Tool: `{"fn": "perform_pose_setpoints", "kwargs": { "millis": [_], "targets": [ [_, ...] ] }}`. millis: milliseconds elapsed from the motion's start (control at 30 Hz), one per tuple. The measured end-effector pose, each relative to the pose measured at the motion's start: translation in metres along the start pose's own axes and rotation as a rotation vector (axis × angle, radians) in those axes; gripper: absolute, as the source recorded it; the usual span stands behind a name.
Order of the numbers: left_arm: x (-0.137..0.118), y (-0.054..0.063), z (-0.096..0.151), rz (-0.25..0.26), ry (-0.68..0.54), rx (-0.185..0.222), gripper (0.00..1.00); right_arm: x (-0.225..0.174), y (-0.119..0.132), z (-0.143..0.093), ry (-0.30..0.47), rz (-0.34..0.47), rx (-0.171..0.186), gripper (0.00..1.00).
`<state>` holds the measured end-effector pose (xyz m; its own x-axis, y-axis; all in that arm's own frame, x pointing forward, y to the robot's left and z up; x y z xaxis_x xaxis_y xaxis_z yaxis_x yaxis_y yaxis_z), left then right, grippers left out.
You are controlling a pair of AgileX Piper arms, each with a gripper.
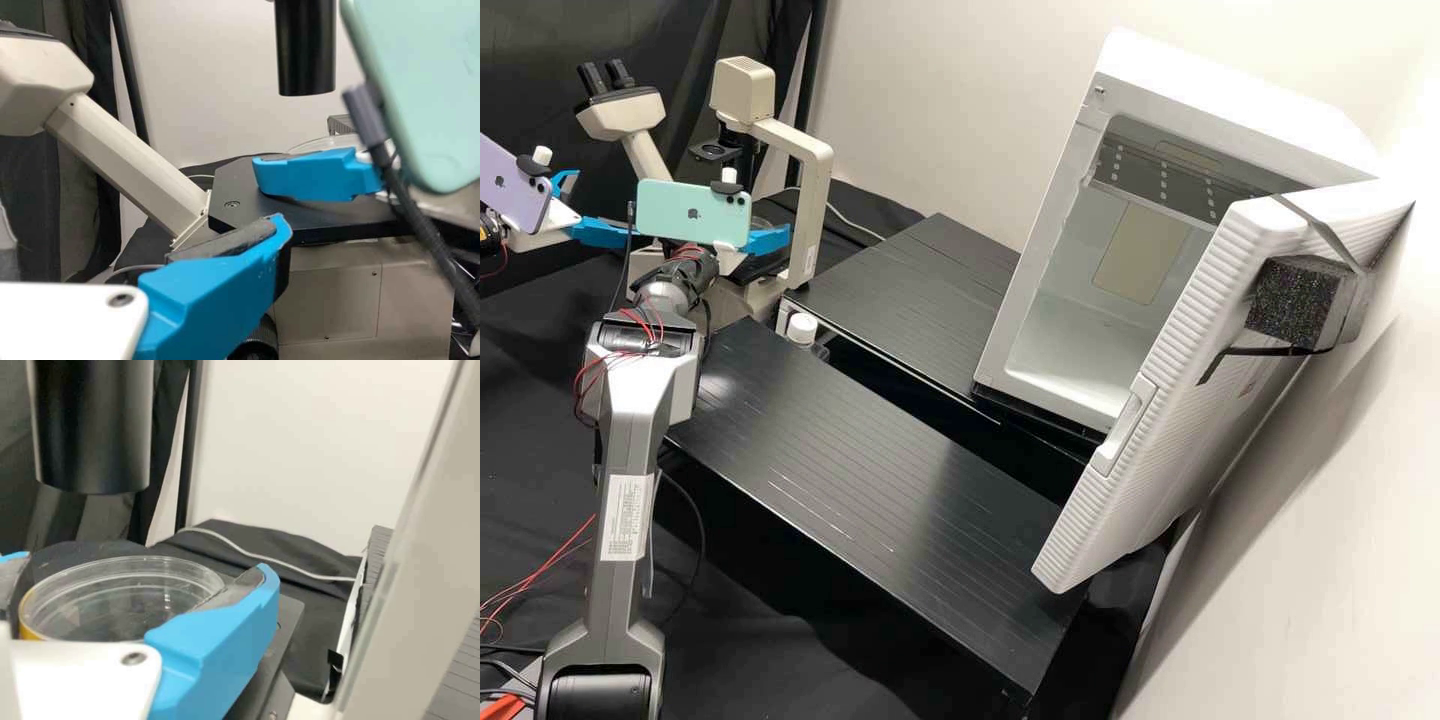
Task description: Take out the petri dish and place it under the microscope.
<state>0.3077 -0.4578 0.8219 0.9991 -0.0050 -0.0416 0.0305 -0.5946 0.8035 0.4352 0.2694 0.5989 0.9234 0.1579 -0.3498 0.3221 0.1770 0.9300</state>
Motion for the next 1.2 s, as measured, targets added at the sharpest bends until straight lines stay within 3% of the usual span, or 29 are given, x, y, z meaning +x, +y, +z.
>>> {"fn": "perform_pose_setpoints", "kwargs": {
  "millis": [533,567,700,933,1200],
  "targets": [
    [0.0,0.0,0.0,0.0,0.0,0.0,1.0,0.012,-0.005,0.002,-0.044,-0.002,0.018,0.0],
    [0.0,0.0,0.0,0.0,0.0,0.0,1.0,0.012,-0.005,0.002,-0.042,-0.002,0.019,1.0],
    [0.0,0.0,0.0,0.0,0.0,0.0,1.0,0.012,-0.005,0.002,-0.036,-0.003,0.015,1.0],
    [0.0,0.0,0.0,0.0,0.0,0.0,1.0,0.015,-0.002,0.006,-0.022,-0.021,0.047,1.0],
    [0.0,0.0,0.0,0.0,0.0,0.0,1.0,0.016,-0.002,0.012,-0.005,-0.02,0.055,1.0]
  ]
}}
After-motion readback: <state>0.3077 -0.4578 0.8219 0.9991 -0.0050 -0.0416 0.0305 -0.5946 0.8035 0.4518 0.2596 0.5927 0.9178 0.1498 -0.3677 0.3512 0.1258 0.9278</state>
